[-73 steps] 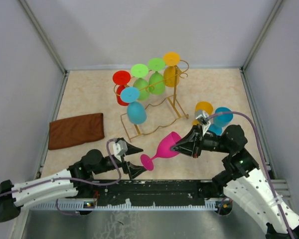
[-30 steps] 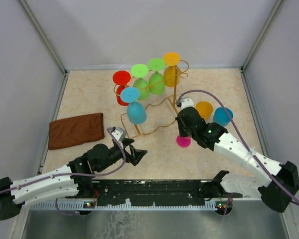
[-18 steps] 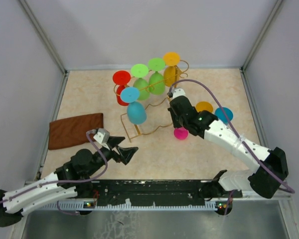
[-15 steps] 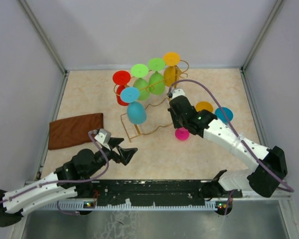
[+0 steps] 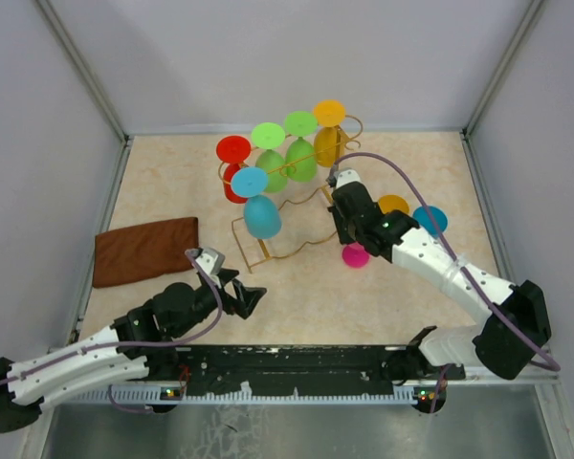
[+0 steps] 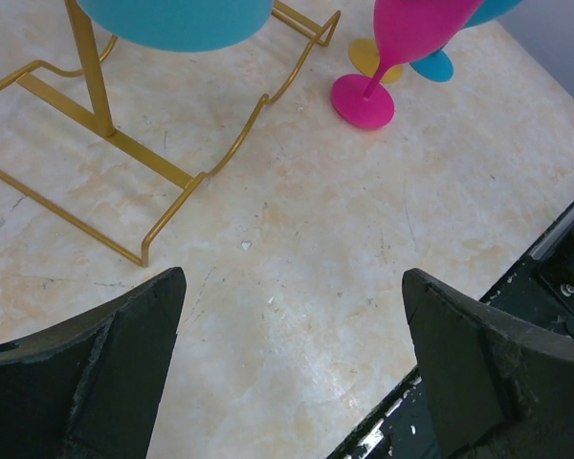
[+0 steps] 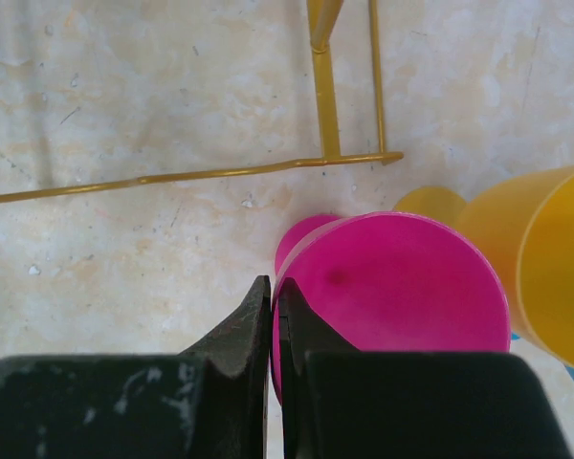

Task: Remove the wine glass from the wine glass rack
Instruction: Place the wine glass at the center of the board.

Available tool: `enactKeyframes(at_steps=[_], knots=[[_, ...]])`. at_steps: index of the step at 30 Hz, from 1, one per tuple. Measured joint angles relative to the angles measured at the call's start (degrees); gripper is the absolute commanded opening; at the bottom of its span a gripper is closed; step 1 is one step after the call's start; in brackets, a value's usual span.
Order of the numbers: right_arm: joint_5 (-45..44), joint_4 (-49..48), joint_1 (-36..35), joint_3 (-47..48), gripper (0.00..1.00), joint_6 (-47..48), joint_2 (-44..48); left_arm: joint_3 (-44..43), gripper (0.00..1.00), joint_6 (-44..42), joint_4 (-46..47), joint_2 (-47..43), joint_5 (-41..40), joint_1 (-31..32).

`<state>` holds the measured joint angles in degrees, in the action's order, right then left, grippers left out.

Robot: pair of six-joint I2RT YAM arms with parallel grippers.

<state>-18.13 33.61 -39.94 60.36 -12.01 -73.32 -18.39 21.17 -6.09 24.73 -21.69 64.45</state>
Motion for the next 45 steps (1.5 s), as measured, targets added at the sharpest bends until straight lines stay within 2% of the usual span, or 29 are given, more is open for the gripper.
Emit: enactKeyframes(at_steps=[14,24,36,45], knots=[[1.09,-1.36,2.21,-0.42,0.02,2.08,-1.05,-1.4,1.0,0.13,-0.07,1.29,-1.05,-0.57],[1.51,-4.35,2.25,-2.21,0.1,2.43,-0.87,-1.64,1.0,1.92,-1.46,-2.1,-1.49,-0.59],[4.42,-3.58,2.25,-2.25,0.1,1.97,0.79,-2.6,1.0,2.01,-3.15,-1.73,-1.64,-0.59],[5.07,1.7,2.25,-0.04,0.23,1.97,-3.8,-2.71,1.0,2.01,-3.56,-1.46,-1.62,-0.59]])
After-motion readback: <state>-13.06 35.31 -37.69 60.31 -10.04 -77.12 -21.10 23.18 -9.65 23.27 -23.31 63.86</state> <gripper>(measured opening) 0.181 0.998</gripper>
